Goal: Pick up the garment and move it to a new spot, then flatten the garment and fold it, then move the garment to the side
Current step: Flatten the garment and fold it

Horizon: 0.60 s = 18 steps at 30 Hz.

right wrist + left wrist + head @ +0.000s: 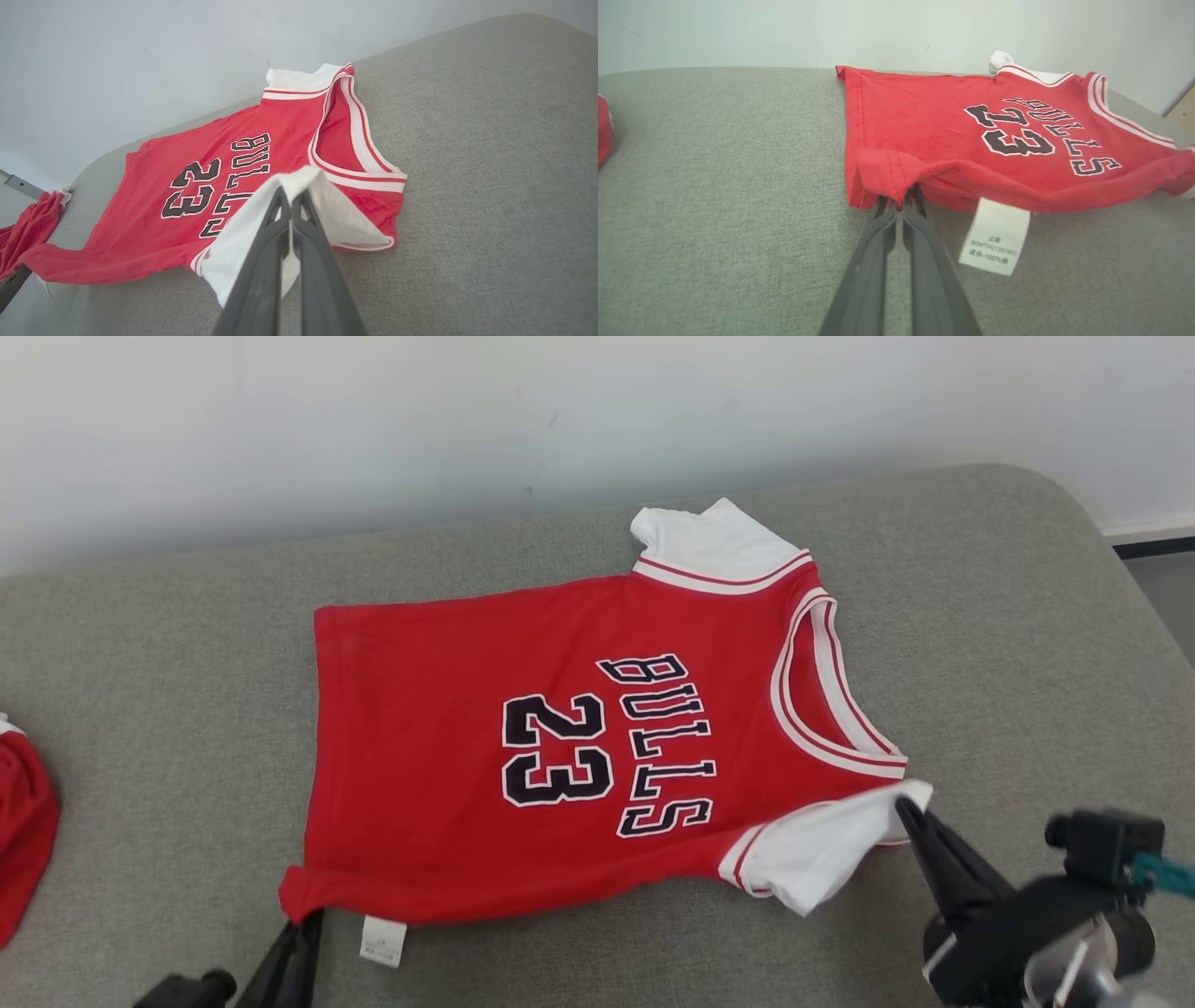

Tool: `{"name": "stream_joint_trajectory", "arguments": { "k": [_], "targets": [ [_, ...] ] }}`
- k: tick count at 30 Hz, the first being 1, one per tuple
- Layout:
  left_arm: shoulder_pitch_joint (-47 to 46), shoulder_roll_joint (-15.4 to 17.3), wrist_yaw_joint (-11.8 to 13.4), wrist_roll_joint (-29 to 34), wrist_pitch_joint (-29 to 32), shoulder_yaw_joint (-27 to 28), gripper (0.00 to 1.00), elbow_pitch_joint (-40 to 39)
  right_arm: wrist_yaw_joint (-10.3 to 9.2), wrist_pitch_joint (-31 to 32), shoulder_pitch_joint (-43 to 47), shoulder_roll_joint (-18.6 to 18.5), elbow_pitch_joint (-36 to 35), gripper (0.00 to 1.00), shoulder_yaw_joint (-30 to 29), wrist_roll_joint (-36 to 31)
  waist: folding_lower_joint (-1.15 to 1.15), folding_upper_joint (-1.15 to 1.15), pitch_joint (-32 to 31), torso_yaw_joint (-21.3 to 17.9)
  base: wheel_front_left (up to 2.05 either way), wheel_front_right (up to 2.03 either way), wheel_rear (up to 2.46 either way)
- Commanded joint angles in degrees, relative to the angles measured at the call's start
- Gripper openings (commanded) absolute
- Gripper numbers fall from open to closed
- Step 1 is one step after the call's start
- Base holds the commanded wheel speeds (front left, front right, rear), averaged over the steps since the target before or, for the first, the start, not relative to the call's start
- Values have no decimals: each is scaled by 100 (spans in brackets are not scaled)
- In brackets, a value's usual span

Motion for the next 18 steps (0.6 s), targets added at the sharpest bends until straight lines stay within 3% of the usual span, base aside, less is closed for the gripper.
{"name": "stream_joint_trajectory", "arguments": {
  "k": [1,10,18],
  "targets": [
    [-247,109,-38,-6,36,-46,0,135,4,-41,-382,-81,267,0,116,-13,0,0,24,-3,0,0,0],
    [-1292,350,-32,-144,293,-478,0,692,4,-334,-1950,-286,1836,0,597,46,0,0,220,75,0,0,0],
    [-2035,464,-32,-370,305,-910,0,1249,4,-764,-3080,-242,3285,0,931,27,0,0,438,20,0,0,0]
  ]
}}
